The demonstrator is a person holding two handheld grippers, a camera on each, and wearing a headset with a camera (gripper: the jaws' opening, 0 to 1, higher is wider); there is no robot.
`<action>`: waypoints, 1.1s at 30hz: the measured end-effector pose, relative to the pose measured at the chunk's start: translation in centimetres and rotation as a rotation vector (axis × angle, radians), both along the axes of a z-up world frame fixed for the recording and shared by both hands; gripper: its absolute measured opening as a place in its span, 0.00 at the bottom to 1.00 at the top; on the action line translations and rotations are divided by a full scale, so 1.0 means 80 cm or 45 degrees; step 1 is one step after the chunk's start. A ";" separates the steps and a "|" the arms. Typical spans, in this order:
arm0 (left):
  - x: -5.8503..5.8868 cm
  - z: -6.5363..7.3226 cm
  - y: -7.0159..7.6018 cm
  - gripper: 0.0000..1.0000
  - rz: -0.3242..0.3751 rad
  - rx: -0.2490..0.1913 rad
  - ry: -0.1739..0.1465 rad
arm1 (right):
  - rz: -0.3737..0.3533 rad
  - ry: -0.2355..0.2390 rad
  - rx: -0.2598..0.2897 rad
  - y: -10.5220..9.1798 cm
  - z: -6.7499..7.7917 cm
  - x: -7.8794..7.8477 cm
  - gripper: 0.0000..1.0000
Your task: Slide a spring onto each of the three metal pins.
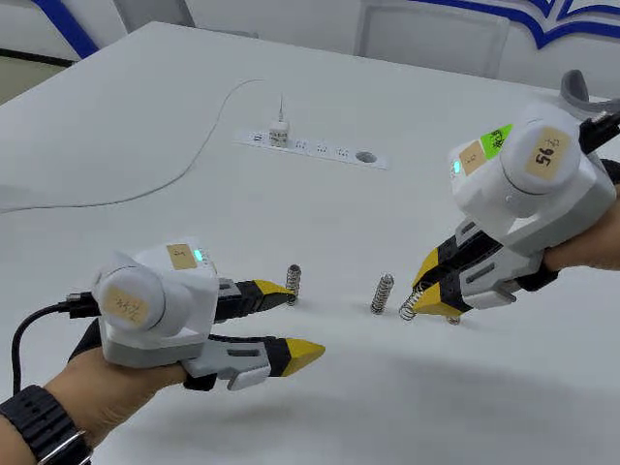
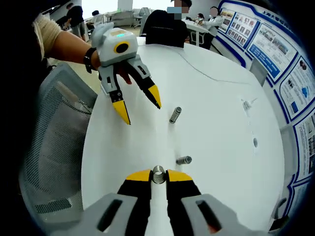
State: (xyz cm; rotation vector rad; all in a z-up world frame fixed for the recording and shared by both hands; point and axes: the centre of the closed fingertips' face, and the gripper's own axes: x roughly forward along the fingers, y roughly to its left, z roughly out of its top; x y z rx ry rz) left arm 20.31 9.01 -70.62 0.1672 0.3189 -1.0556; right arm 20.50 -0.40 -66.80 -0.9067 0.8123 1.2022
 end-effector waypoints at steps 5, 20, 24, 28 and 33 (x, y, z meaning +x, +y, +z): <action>0.002 -0.008 0.011 0.45 0.032 0.017 0.004 | -0.034 -0.010 -0.005 -0.013 0.005 0.007 0.12; 0.013 -0.011 0.026 0.55 0.103 0.020 0.013 | -0.153 -0.048 -0.048 -0.058 0.020 0.041 0.12; 0.014 -0.013 0.027 0.55 0.105 0.021 0.016 | -0.179 -0.050 -0.081 -0.070 0.020 0.051 0.12; 0.014 -0.013 0.028 0.57 0.112 0.018 0.022 | -0.204 -0.053 -0.150 -0.085 0.015 0.061 0.12; 0.015 -0.013 0.029 0.57 0.117 0.018 0.022 | -0.224 -0.017 -0.165 -0.091 0.004 0.065 0.12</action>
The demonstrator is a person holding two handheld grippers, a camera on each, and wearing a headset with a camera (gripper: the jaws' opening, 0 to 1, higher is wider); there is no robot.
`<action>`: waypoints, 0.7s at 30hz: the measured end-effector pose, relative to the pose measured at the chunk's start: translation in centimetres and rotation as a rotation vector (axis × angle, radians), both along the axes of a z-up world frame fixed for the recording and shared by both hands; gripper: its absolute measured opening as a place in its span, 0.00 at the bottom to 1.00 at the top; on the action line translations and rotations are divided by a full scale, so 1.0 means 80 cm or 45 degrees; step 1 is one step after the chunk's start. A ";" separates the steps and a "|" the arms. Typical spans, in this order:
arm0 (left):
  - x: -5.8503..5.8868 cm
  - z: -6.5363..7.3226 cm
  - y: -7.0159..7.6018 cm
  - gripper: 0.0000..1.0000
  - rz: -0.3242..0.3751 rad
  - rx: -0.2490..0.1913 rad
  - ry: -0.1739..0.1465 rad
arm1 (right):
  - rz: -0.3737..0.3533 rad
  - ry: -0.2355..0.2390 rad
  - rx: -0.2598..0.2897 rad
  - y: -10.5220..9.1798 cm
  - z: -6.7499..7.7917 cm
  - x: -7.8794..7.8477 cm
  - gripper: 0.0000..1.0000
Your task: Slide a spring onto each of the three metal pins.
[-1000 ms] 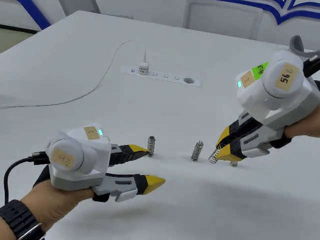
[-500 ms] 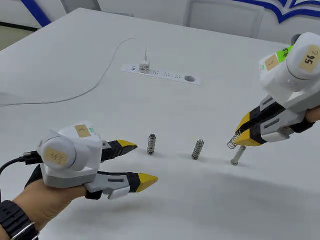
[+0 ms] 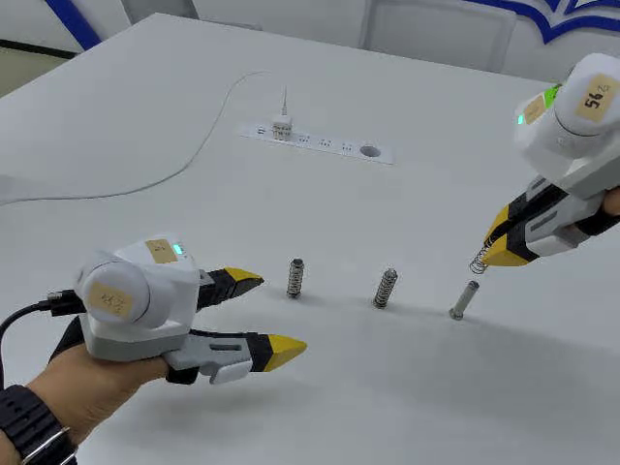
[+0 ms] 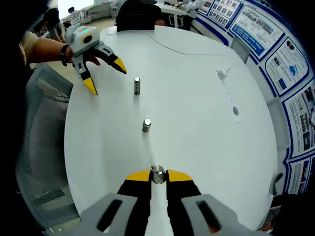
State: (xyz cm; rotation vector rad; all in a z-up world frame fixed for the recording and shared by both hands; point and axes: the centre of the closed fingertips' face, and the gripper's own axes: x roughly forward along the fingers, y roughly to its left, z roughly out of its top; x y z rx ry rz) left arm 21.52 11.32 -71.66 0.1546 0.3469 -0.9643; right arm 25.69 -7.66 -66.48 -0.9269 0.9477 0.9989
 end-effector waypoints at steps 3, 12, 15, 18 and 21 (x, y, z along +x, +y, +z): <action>0.000 0.000 0.000 0.58 0.000 0.001 0.001 | -0.008 0.017 0.001 -0.002 -0.007 0.001 0.12; 0.001 -0.002 0.001 0.59 0.004 0.005 0.008 | -0.037 0.049 -0.011 -0.009 -0.023 0.004 0.12; 0.001 -0.003 0.001 0.60 0.006 0.005 0.012 | -0.040 0.060 -0.011 -0.010 -0.026 0.004 0.12; 0.001 -0.004 0.002 0.60 0.008 0.007 0.015 | -0.042 0.067 -0.010 -0.011 -0.030 0.004 0.12; 0.001 -0.004 0.001 0.60 0.009 0.005 0.017 | -0.041 0.074 -0.004 -0.010 -0.033 0.004 0.12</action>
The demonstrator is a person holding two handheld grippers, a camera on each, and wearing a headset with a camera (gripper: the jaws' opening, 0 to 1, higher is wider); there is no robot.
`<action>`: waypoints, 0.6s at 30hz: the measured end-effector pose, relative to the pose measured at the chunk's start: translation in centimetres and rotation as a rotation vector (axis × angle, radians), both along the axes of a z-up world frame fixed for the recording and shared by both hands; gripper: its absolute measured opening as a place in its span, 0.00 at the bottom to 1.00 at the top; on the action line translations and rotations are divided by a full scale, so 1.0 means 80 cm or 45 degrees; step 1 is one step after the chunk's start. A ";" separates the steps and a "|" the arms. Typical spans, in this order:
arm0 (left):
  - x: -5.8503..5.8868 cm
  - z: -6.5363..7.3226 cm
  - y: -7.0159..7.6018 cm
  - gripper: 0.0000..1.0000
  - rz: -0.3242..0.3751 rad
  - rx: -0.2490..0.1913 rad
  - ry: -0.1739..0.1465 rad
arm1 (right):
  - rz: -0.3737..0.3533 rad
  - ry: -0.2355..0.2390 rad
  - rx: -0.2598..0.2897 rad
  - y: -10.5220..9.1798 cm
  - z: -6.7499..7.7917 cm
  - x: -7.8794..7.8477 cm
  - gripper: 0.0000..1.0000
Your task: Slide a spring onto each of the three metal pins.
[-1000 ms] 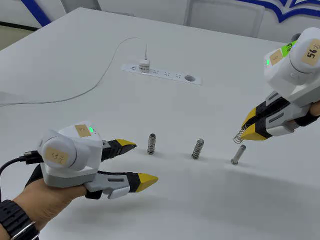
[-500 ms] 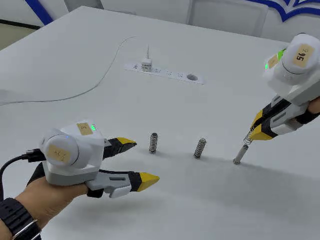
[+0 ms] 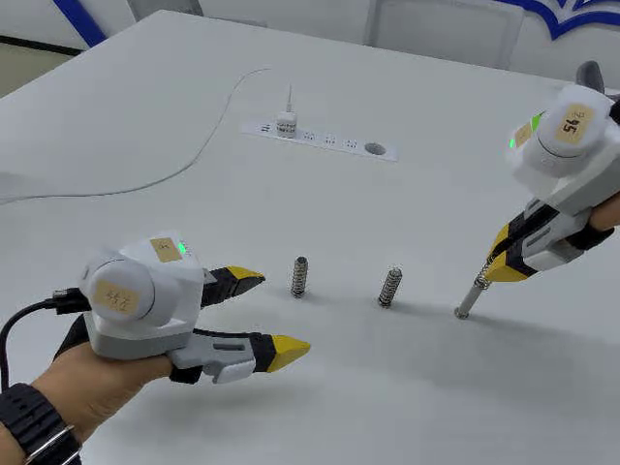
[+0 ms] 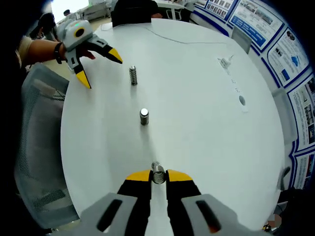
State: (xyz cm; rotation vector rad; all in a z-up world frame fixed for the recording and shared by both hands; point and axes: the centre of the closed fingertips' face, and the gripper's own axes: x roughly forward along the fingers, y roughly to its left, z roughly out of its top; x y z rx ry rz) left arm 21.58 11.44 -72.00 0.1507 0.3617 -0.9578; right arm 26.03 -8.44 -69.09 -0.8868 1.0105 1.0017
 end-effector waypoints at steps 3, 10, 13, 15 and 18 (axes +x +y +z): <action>0.000 0.000 0.000 0.60 0.000 0.000 0.001 | -0.001 0.002 -0.002 0.000 -0.004 0.001 0.12; 0.000 0.000 0.000 0.60 0.005 0.003 0.002 | -0.017 0.017 -0.003 0.000 -0.021 0.003 0.12; 0.000 0.000 0.000 0.59 0.007 0.004 0.005 | -0.026 0.021 -0.002 0.002 -0.030 0.004 0.12; 0.000 0.000 -0.001 0.59 0.007 0.003 0.006 | -0.032 0.017 -0.002 0.002 -0.035 0.005 0.12; 0.000 -0.001 -0.001 0.59 0.007 0.004 0.007 | -0.047 0.017 0.007 0.004 -0.041 0.008 0.12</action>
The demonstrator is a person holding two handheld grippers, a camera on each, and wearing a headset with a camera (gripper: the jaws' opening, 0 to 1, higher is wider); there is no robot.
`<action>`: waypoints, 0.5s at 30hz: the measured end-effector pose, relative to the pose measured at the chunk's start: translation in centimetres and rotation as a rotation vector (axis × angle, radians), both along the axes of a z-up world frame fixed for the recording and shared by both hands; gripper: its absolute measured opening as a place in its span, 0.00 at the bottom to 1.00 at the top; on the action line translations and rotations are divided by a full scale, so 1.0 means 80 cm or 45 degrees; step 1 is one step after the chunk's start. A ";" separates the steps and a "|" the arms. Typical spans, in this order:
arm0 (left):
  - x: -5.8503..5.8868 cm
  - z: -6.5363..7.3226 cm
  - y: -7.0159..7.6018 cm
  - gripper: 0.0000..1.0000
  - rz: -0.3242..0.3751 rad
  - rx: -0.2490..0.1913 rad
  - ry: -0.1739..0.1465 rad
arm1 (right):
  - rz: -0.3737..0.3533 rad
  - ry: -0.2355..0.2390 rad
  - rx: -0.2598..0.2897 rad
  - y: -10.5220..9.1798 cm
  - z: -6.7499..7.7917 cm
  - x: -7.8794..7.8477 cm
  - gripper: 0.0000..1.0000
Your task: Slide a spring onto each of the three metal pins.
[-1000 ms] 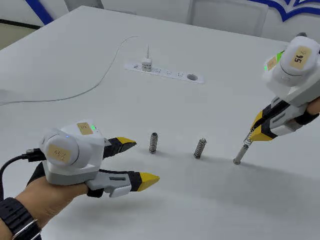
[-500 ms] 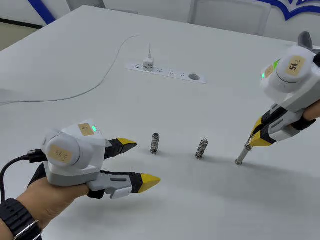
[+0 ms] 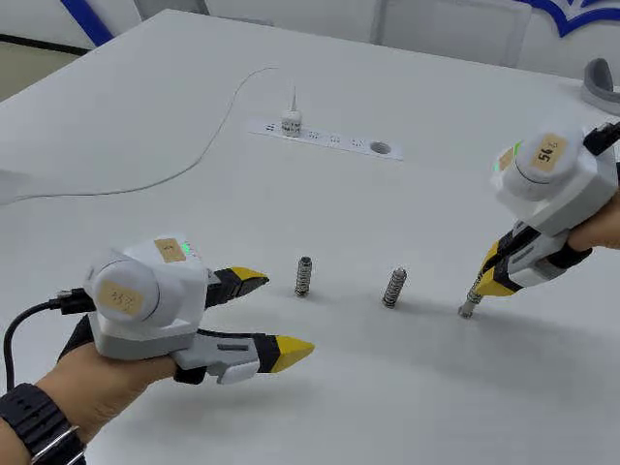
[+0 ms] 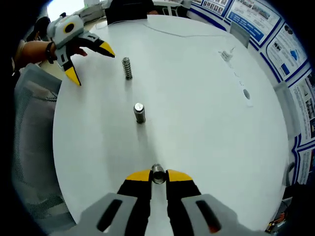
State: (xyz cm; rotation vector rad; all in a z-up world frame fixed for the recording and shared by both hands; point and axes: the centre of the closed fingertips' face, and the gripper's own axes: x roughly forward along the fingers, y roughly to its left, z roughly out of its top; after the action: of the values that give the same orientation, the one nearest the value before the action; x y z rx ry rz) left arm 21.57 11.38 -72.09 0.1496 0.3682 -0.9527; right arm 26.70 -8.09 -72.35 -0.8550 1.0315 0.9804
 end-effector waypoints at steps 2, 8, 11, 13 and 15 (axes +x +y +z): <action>0.001 0.000 0.000 0.59 0.001 0.001 -0.001 | -0.011 0.001 0.004 0.001 -0.004 0.001 0.12; 0.003 0.000 0.001 0.60 0.008 0.000 -0.002 | -0.023 0.013 -0.002 0.003 -0.017 0.003 0.12; 0.004 0.001 0.002 0.60 0.012 -0.002 -0.002 | -0.029 0.020 -0.003 0.003 -0.022 0.002 0.12; 0.005 0.001 0.002 0.60 0.013 -0.004 -0.003 | -0.032 0.019 -0.003 0.002 -0.024 0.002 0.12; 0.005 0.002 0.002 0.60 0.014 -0.004 -0.004 | -0.034 0.018 0.002 0.002 -0.025 0.002 0.13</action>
State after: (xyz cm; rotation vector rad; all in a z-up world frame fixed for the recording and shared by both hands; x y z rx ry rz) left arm 22.00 11.57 -71.94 0.1459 0.3641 -0.9421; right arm 26.85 -7.90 -74.32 -0.8321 1.0516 0.9656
